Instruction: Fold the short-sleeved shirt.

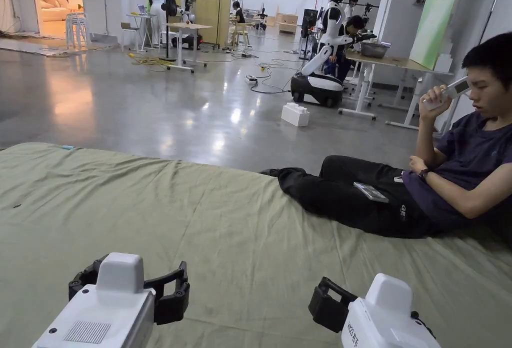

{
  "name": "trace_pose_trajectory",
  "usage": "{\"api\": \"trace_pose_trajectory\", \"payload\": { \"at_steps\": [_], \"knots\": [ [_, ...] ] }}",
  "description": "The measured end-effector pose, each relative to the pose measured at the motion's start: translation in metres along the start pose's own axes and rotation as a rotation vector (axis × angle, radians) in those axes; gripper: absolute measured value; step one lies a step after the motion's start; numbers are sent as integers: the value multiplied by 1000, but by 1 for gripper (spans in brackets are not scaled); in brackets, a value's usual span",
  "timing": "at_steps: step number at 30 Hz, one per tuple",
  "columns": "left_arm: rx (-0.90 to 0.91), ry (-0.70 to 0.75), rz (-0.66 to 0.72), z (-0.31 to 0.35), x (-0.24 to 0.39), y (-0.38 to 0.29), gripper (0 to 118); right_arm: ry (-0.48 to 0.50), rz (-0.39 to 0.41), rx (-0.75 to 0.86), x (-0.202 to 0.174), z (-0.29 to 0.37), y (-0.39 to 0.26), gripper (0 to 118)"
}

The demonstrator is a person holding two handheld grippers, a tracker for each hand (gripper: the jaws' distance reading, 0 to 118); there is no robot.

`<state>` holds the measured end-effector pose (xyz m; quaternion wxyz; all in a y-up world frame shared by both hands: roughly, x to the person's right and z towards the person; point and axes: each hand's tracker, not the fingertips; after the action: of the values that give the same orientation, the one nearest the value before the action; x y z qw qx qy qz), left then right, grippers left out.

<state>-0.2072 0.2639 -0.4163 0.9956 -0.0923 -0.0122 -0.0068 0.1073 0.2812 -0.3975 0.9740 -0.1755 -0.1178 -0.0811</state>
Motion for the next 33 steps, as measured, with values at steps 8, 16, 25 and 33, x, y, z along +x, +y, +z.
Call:
{"api": "trace_pose_trajectory", "payload": {
  "at_steps": [8,16,25,33],
  "knots": [
    [2,-3,-10,1,1,1,104,-19,2,-27,5,-7,-3,116],
    [-6,29,-10,-5,1,-5,106,-37,35,-2,3,-10,-10,116],
    [17,26,-2,-9,-3,-9,106,-24,50,116,9,-12,-11,116],
    [32,33,-27,-13,-4,-10,106,20,213,198,-1,-11,-18,116]
  ]
}}
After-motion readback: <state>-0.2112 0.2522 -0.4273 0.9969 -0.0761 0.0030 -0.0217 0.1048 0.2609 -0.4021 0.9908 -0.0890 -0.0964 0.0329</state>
